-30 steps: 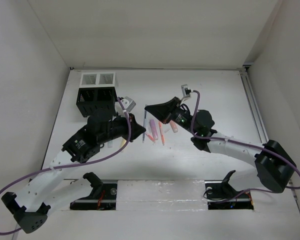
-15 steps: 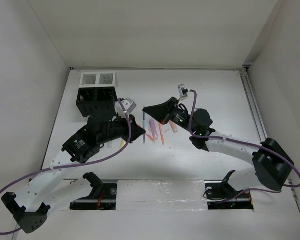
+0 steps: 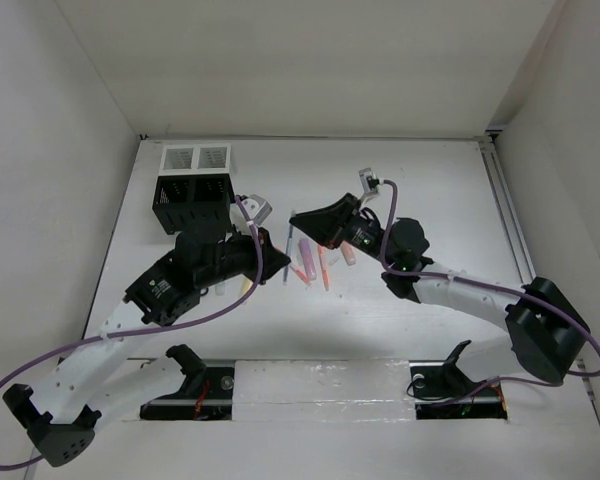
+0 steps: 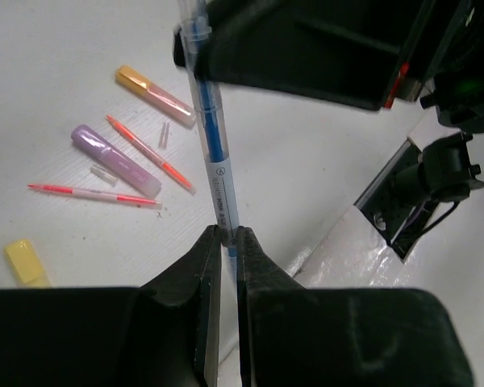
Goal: Sort the stationery into containers
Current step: Close the pen cap on the pen, then place the pen in the storage box.
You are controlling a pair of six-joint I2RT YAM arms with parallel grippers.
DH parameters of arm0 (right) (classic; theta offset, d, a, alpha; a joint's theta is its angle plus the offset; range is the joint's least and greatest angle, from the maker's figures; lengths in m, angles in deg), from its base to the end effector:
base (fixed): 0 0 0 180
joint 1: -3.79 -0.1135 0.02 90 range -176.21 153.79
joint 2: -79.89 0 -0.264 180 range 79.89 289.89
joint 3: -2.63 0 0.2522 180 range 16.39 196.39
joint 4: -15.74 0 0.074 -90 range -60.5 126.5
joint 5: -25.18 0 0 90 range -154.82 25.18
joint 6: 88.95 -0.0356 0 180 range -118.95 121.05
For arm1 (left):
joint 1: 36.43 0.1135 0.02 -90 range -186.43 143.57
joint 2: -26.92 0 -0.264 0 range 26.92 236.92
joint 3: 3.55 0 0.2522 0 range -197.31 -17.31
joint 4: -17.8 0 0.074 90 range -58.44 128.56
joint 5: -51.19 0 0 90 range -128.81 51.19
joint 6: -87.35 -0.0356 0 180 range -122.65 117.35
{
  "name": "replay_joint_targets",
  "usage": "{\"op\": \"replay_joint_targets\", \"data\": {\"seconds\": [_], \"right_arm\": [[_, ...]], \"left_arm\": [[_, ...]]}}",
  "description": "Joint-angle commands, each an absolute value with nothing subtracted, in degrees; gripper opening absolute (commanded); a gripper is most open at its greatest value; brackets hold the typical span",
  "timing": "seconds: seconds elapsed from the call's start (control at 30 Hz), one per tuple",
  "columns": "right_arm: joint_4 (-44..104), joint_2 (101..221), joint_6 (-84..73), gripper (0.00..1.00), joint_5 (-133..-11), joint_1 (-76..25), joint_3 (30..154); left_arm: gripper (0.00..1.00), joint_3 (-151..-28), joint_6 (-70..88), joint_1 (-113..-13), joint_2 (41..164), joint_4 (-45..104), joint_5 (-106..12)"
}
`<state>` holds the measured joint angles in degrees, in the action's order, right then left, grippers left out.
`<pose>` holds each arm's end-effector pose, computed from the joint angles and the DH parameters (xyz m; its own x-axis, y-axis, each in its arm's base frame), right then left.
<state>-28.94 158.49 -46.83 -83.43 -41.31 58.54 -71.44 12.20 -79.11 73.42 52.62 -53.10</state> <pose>0.2040 0.2208 0.3153 -0.4756 0.5186 -0.7105 -0.7864 0.1114 0.6076 0.1254 -0.1276 0.3718 -0.3786 0.0113 -0.9255 0.7618 0.5716 -0.3047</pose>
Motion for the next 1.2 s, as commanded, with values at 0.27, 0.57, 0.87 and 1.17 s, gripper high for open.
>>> {"op": "replay_joint_targets", "data": {"seconds": [0.27,0.57,0.87,1.17], "right_arm": [[-28.5,157.7,-45.9,0.31,-91.0,-41.3,56.6],[-33.8,156.6,-47.8,0.65,-92.1,-39.5,54.5],[-34.2,151.3,-48.4,0.69,-93.8,-32.6,51.4],[-17.2,137.1,-36.1,0.69,-91.1,-24.7,47.7]], "left_arm": [[0.00,-73.5,12.3,-78.9,72.7,41.7,-48.4],[0.00,-73.5,12.8,-78.9,73.9,42.2,-44.8],[0.00,-74.5,14.0,-78.9,74.6,42.2,-37.3],[0.00,-83.2,18.2,-77.9,85.3,39.3,-2.4]]}}
